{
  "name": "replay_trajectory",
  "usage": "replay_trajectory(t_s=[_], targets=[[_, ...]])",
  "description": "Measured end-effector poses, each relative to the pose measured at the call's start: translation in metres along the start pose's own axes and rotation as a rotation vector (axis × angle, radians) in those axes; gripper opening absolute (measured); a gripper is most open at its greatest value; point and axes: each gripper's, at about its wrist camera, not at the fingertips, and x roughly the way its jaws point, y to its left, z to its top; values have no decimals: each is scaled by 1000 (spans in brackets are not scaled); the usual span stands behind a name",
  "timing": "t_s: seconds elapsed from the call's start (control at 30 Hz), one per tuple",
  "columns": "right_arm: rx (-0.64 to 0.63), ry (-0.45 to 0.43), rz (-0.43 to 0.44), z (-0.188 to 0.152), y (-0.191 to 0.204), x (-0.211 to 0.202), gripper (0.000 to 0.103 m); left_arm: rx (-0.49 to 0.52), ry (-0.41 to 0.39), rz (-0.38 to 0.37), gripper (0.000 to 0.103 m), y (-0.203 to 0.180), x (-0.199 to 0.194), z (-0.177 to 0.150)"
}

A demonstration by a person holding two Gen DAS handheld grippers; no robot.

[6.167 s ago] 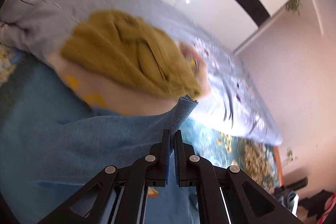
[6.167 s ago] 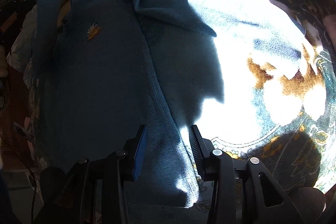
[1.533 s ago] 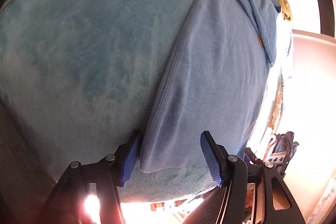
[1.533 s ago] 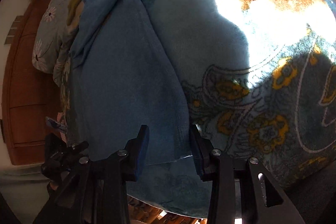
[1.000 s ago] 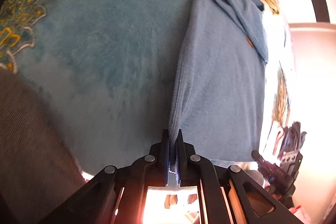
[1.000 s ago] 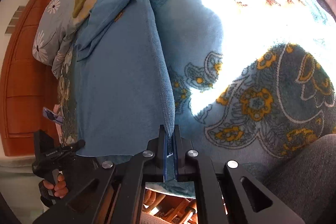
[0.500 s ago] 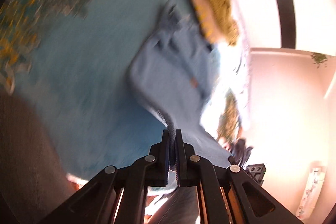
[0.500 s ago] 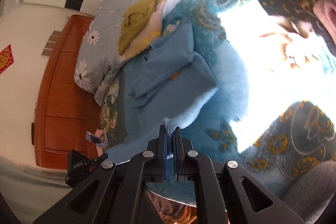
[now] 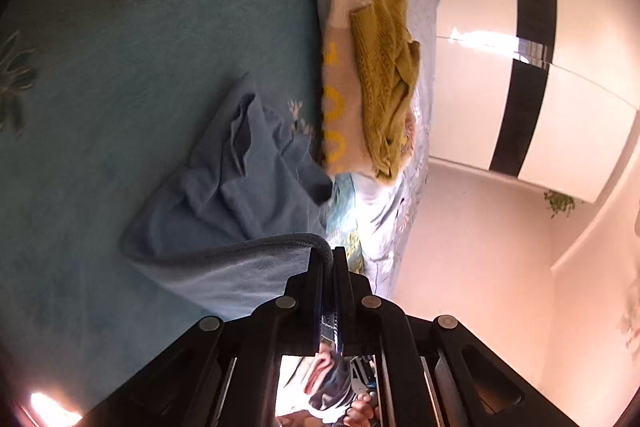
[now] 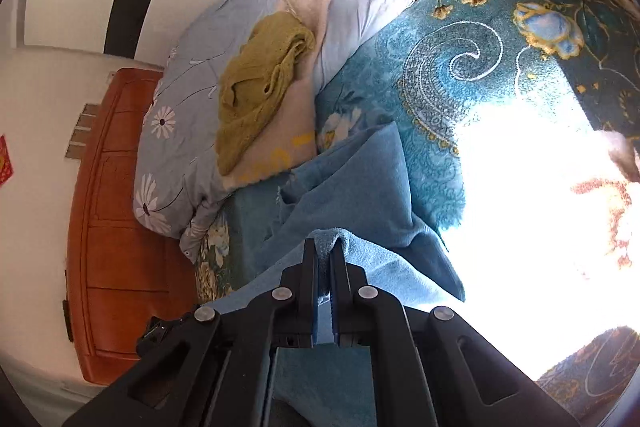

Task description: Fold clothes

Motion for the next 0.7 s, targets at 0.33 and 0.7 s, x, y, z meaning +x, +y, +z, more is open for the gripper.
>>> replay_trajectory(t_s=[0.33,0.7], targets=[[53,64,-90,61,-13,80,5,-101,-30,72,4,10,79,68],[98,125,-153,85,-38,120,8,-126,-14,120,6,24,124,98]])
